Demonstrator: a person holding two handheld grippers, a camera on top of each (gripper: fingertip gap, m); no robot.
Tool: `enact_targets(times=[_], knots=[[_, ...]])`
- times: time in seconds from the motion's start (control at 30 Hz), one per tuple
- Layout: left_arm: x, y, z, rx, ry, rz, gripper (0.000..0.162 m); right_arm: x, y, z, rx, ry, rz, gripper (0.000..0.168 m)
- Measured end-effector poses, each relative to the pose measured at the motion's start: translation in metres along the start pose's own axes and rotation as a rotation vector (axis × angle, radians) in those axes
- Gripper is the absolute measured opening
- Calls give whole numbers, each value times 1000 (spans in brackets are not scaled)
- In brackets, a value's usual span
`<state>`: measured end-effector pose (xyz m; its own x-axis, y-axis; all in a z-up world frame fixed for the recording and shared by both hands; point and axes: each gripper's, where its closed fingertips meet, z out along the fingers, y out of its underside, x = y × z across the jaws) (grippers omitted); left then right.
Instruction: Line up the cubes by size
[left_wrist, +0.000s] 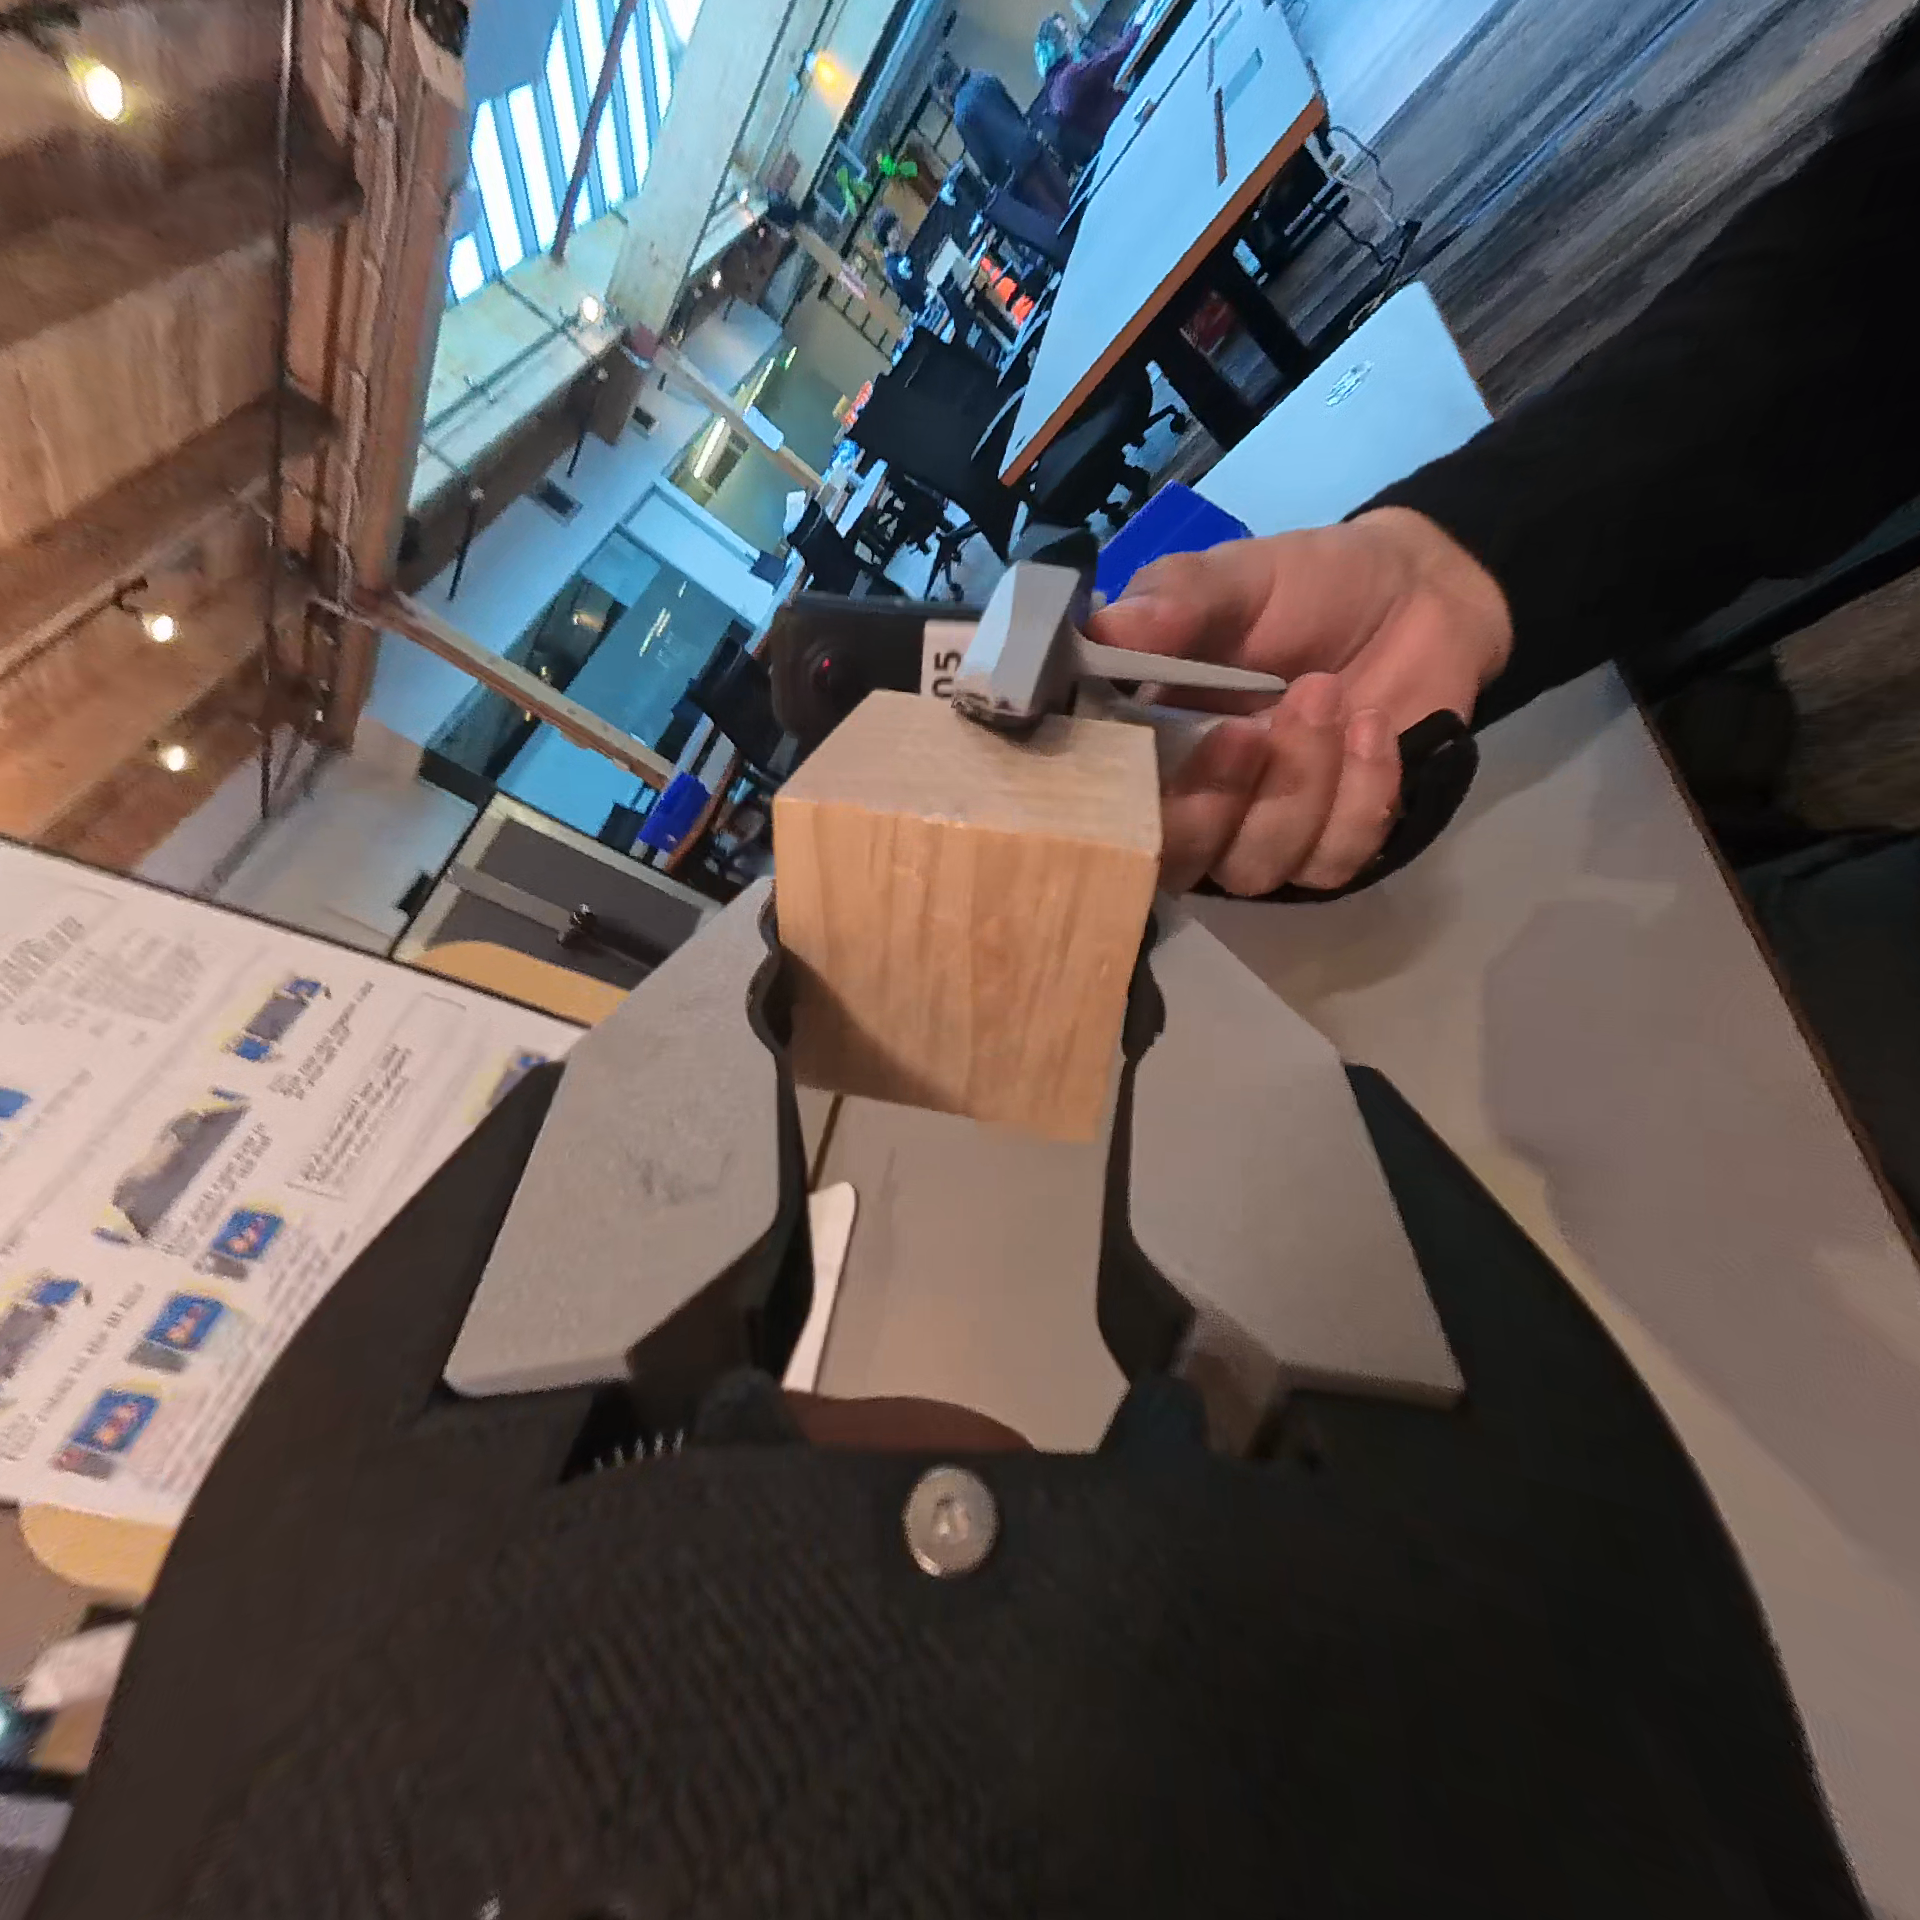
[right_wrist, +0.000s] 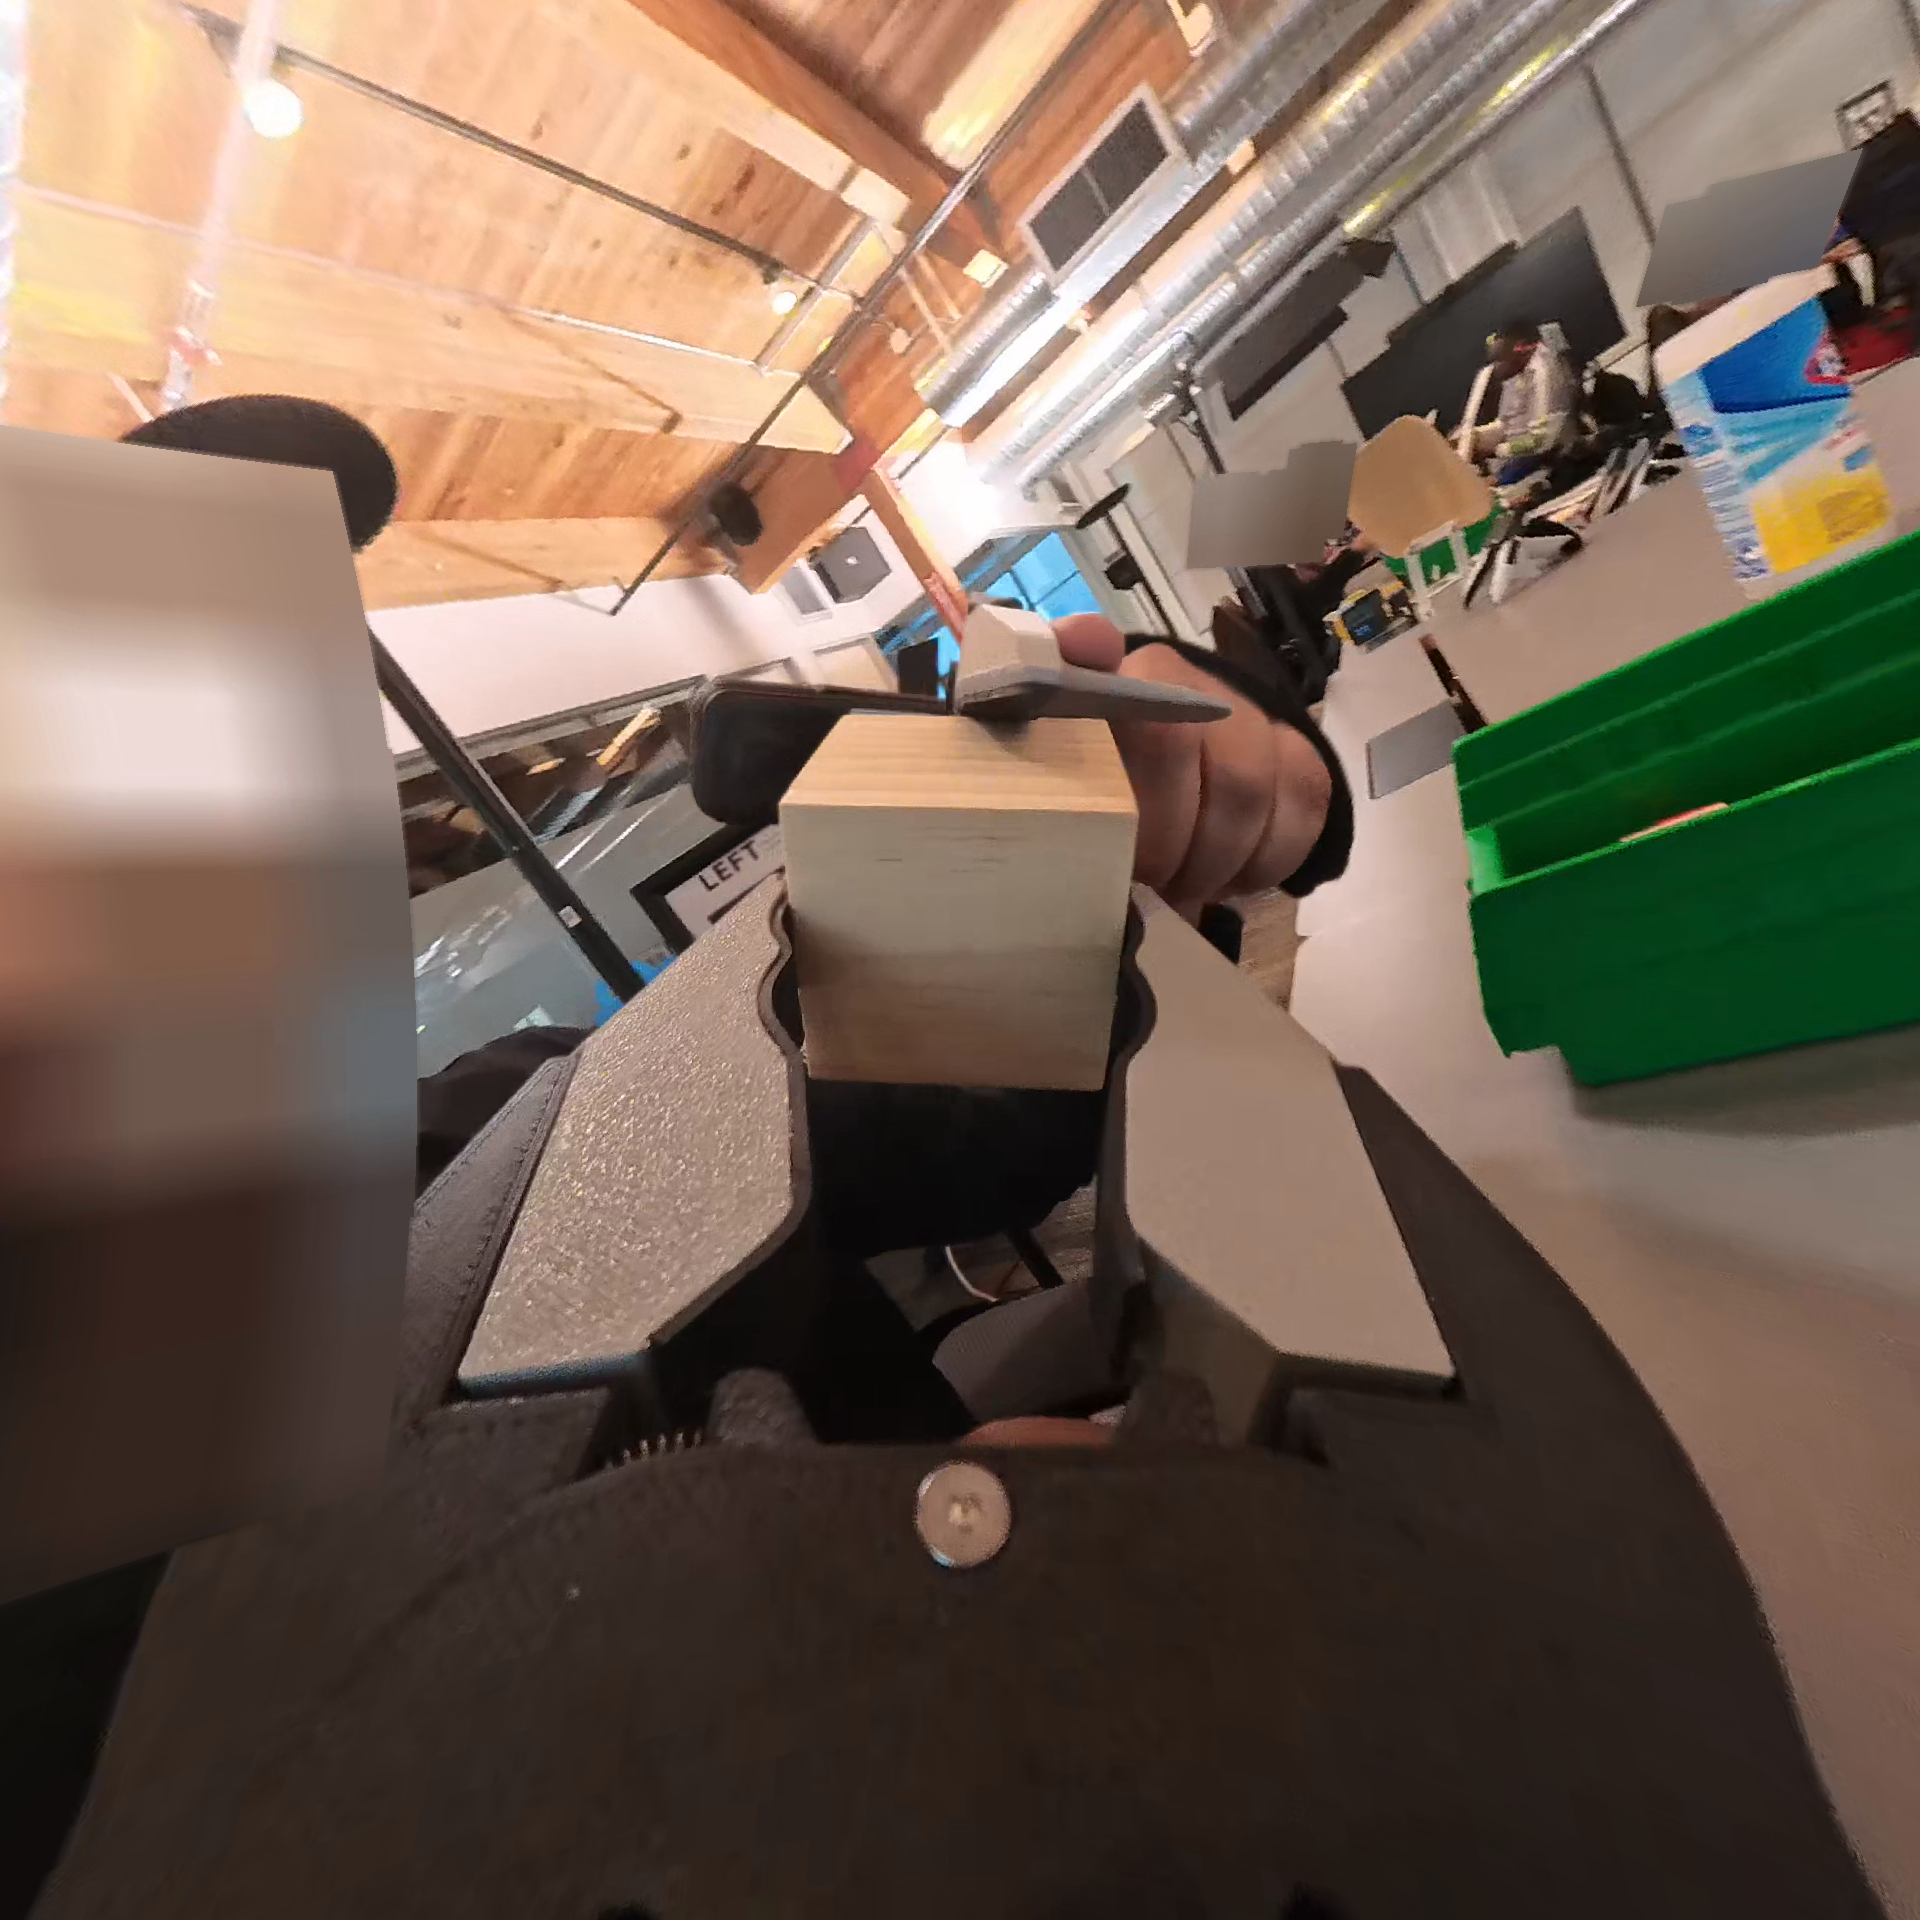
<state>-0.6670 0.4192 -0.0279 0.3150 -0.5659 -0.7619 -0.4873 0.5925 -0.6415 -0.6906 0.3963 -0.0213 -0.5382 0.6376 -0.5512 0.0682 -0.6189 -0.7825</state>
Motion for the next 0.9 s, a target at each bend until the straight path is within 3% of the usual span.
enact_targets(times=[0.1,0.23,0.27,0.33,0.47,0.6,0.73,0.9], knots=[[-3,2,-6,13,-100,-79,62,-4,-2,-10,0,52,-33,57],[-1,10,-35,22,-215,-208,49,-17,-18,-50,-58,226,-184,57],[5,12,-43,25,-215,-247,39,-21,-28,-67,-82,295,-249,58],[15,20,-61,22,-242,-322,25,-30,-51,-110,-137,449,-368,58],[37,51,-90,-48,-309,-486,2,-19,-87,-224,-337,910,-534,57],[59,73,-103,-105,-321,-618,0,11,-80,-330,-650,1229,-466,58],[72,77,-99,-140,-304,-615,0,40,-41,-388,-1015,1270,-394,58],[81,73,-82,-117,-250,-641,4,71,3,-397,-1296,1026,-456,59]])
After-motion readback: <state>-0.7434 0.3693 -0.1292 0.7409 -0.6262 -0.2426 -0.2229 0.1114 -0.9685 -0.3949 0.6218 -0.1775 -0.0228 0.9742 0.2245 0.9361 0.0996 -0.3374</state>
